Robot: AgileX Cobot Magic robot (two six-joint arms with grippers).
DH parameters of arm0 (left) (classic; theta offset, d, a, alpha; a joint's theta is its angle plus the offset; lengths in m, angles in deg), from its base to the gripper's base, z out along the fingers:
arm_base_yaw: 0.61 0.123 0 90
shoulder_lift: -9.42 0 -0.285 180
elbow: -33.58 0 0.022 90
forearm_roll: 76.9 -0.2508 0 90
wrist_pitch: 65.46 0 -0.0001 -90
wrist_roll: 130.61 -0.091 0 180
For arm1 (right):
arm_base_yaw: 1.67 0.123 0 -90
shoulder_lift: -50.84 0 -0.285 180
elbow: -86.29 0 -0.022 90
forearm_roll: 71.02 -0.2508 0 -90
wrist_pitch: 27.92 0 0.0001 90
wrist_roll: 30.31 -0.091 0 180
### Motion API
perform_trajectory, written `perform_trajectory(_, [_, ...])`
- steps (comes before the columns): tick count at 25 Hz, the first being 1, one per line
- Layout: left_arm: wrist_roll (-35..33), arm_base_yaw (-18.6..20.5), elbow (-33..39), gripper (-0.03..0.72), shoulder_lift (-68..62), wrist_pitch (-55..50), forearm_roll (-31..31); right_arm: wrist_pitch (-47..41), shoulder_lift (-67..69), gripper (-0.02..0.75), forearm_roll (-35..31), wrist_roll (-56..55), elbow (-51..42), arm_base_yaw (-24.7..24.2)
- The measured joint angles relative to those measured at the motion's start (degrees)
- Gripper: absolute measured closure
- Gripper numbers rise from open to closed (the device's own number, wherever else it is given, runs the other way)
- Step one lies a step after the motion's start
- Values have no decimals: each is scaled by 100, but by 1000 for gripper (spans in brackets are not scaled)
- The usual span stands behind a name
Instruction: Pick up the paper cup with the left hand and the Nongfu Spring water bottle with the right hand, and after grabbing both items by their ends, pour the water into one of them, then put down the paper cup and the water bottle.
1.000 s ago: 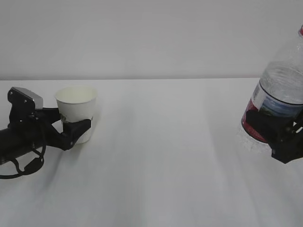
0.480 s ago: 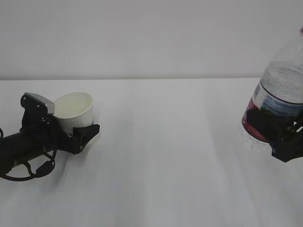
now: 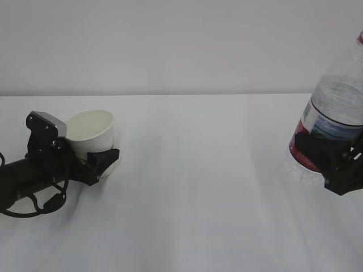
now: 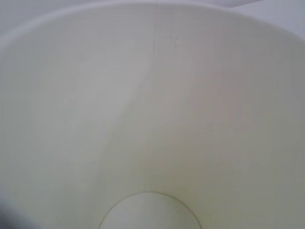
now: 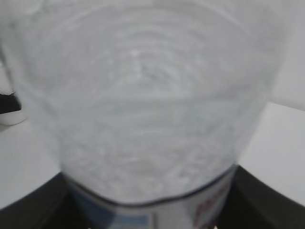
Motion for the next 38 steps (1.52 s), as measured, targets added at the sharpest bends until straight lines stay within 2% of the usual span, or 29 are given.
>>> perform_trajectory(5, [0, 0, 73, 92, 63, 0, -60, 0, 0, 238, 0, 0, 0, 0])
perform_trajectory(26, [22, 0, 1631, 83, 1966, -11, -168, -105, 9, 238, 122, 49, 0, 0])
perform_trajectory(38, [568, 0, 1888, 83, 2470, -11, -1106, -172, 9, 240, 302, 48, 0, 0])
